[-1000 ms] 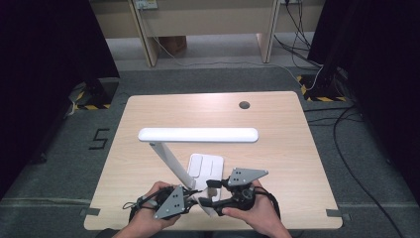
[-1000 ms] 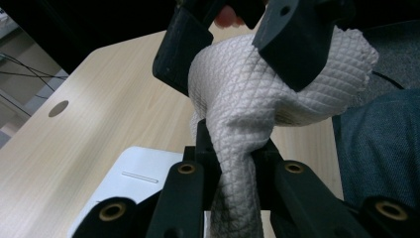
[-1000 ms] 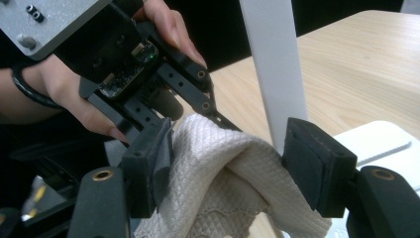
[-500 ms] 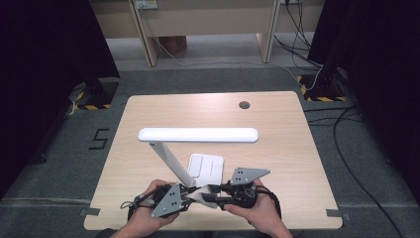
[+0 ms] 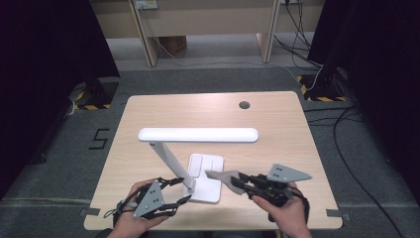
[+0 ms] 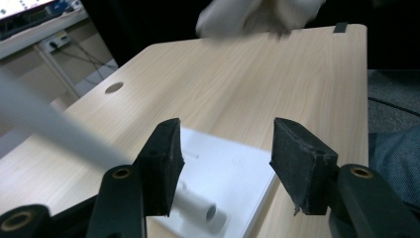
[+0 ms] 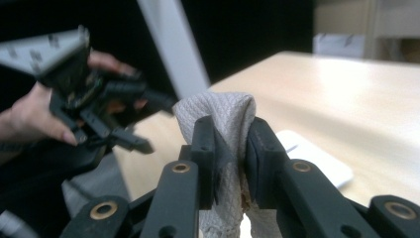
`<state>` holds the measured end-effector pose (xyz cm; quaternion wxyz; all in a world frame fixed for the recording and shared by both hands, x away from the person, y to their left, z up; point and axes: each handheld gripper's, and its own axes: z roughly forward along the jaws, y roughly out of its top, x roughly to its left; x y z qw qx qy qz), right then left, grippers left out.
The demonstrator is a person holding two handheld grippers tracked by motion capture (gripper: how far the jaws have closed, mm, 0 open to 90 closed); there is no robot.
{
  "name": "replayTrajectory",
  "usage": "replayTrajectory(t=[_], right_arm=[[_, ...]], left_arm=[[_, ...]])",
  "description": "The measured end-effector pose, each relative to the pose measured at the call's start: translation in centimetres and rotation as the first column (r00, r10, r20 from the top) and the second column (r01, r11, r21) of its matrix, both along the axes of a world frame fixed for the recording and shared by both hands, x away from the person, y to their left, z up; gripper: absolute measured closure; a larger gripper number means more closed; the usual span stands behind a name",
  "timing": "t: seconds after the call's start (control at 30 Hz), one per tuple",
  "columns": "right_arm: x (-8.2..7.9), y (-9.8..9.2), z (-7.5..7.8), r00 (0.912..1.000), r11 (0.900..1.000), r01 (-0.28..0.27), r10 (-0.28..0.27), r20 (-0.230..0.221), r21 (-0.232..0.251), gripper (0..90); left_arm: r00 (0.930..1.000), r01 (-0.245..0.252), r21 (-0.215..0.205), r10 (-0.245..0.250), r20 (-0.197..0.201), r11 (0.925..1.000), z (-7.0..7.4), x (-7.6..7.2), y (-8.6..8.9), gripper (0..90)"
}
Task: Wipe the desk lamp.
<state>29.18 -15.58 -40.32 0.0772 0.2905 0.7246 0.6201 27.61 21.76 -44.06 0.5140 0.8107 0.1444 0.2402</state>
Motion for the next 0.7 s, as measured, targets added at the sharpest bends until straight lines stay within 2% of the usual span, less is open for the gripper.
replayTrajectory(t=[0.03, 0.07, 0.1, 0.17, 0.23, 0.27, 0.3, 0.37, 0.4, 0.47, 0.53, 0.63, 0.7], right_arm=[[-0.5, -1.3, 0.8, 0.9992, 0.999, 0.026, -0.027, 0.029, 0.019, 76.1], [-0.8, -1.7, 1.2, 0.9983, 0.999, 0.033, -0.035, 0.047, 0.030, 76.0], [-0.8, -1.7, 1.2, 0.9983, 0.999, 0.033, -0.035, 0.047, 0.030, 76.0], [-1.6, -2.7, 2.6, 0.9930, 0.997, 0.060, -0.065, 0.098, 0.048, 76.0], [-2.0, -3.4, 3.5, 0.9891, 0.995, 0.069, -0.077, 0.126, 0.065, 75.9], [-2.2, -3.8, 4.0, 0.9874, 0.995, 0.065, -0.075, 0.139, 0.076, 75.8], [-2.2, -3.8, 4.0, 0.9874, 0.995, 0.065, -0.075, 0.139, 0.076, 75.8], [-2.9, -4.7, 5.2, 0.9819, 0.993, 0.066, -0.083, 0.170, 0.102, 75.8], [-3.1, -4.9, 5.4, 0.9813, 0.991, 0.064, -0.084, 0.173, 0.115, 75.8], [-3.2, -5.0, 5.6, 0.9818, 0.992, 0.060, -0.079, 0.172, 0.114, 75.8], [-3.7, -5.1, 5.9, 0.9781, 0.992, 0.062, -0.083, 0.191, 0.114, 75.8], [-4.1, -5.4, 6.0, 0.9783, 0.991, 0.064, -0.086, 0.189, 0.120, 75.8], [-4.2, -5.7, 5.9, 0.9775, 0.991, 0.072, -0.093, 0.190, 0.115, 75.8]], left_arm=[[0.9985, -0.045, -0.019, 0.045, -0.030, 0.9988, -0.4, 0.4, 0.5, 44.6], [0.9985, -0.045, -0.019, 0.045, -0.030, 0.9988, -0.4, 0.4, 0.5, 43.8], [0.9967, -0.067, -0.025, 0.065, -0.049, 0.9975, -0.5, 0.7, 0.7, 43.8], [0.9927, -0.094, -0.062, 0.089, -0.082, 0.9936, -0.6, 1.3, 0.6, 42.2], [0.9923, -0.101, -0.060, 0.096, -0.078, 0.9931, -0.5, 1.3, 0.5, 40.1], [0.9935, -0.090, -0.080, 0.083, -0.078, 0.9928, -0.4, 1.1, 0.6, 40.2], [0.9935, -0.090, -0.080, 0.083, -0.078, 0.9928, -0.4, 1.1, 0.6, 40.2], [0.9932, -0.101, -0.064, 0.097, -0.065, 0.9928, -0.4, 0.8, 1.1, 39.8], [0.9924, -0.108, -0.065, 0.104, -0.066, 0.9920, -0.4, 0.7, 1.3, 39.6], [0.9916, -0.116, -0.072, 0.112, -0.066, 0.9906, -0.4, 0.7, 1.4, 39.0], [0.9902, -0.131, -0.084, 0.127, -0.059, 0.9878, -0.2, 0.6, 1.7, 38.0], [0.9845, -0.169, -0.135, 0.160, -0.072, 0.9763, 0.2, 1.1, 2.4, 35.0], [0.9806, -0.189, -0.153, 0.178, -0.083, 0.9700, 0.4, 1.6, 2.7, 32.6]])
